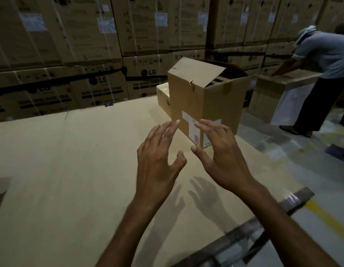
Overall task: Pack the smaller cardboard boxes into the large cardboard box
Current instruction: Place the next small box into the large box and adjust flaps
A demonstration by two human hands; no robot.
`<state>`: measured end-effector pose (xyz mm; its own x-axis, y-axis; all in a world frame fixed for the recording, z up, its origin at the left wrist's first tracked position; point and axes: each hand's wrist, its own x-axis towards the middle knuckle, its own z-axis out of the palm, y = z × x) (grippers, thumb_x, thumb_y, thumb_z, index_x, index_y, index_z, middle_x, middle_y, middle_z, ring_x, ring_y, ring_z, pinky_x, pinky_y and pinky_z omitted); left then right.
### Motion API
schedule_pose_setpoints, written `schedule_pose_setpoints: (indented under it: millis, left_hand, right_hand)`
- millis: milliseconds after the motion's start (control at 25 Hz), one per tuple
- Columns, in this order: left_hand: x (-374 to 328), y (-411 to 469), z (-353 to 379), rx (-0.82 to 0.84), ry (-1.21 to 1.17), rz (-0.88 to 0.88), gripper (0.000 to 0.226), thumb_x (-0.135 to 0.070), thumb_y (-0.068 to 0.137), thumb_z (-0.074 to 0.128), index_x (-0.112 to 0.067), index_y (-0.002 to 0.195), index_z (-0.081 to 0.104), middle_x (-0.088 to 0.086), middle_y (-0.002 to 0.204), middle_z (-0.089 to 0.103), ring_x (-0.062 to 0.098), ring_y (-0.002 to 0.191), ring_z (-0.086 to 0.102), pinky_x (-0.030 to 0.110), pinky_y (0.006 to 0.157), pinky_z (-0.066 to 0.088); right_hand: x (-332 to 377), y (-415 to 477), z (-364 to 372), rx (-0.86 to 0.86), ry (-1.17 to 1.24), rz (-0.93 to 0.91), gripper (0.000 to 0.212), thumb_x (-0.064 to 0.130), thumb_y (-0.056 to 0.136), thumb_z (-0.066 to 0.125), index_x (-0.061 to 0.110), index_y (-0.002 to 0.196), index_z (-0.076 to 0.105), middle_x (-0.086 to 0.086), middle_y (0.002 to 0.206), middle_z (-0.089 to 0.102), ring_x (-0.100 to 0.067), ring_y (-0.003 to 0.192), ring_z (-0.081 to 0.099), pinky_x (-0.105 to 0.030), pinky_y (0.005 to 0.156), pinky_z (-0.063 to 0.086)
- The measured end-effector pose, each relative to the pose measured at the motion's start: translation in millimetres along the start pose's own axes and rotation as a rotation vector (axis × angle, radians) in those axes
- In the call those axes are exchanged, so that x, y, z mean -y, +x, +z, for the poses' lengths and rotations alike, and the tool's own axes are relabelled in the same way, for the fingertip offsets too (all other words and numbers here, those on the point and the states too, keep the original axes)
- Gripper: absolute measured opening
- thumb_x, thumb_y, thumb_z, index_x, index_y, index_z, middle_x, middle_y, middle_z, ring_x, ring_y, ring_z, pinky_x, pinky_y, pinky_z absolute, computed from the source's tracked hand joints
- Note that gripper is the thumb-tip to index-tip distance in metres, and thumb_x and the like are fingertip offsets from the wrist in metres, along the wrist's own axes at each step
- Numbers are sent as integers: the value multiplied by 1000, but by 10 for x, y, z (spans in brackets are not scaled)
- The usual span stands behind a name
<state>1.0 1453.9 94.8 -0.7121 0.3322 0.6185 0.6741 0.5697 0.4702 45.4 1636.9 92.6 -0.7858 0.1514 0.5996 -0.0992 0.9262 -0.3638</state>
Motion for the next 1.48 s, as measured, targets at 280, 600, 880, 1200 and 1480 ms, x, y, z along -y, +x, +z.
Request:
schedule_pose_setpoints:
  millis: [280,600,880,1200,1480]
  left_hand:
    - [-246,1434,1152,-32,-397,-243,43,-50,100,54,-51,143,49,-18,156,39,-3,139,36,36,113,37]
    - [-348,3144,2116,-76,-385,-435,42,-40,102,57,-38,144,54,-3,163,31,17,146,34,41,113,39]
    - [-236,3155,2527,-38,-584,-655,47,-31,95,70,-33,141,59,-6,169,9,24,149,28,31,104,40]
    - [-319,2967,2323,-26,-753,-865,92,-32,85,81,-42,158,25,-5,129,46,20,109,50,50,97,48]
    - [-484,2079,1818,-141,-787,-801,68,-34,82,83,-38,142,53,-8,124,69,18,112,66,36,87,58]
  right_hand:
    - [-1431,1397,13,-274,164,-6,56,50,101,56,25,149,45,6,140,45,-20,128,44,-41,90,50]
    - [-2749,3037,64,-127,-41,70,70,64,106,19,18,149,49,-13,147,55,-31,143,39,-54,116,29]
    - [-3119,3198,318,10,-155,95,59,59,104,30,24,113,77,-7,113,75,-30,113,60,-46,98,40]
    - [-3292,3463,-29,283,260,572,117,88,51,75,10,136,56,-14,136,60,-36,121,58,-43,93,53]
    - [-2613,2267,-584,120,616,421,83,55,69,90,25,138,56,10,120,62,-15,111,61,-44,98,55]
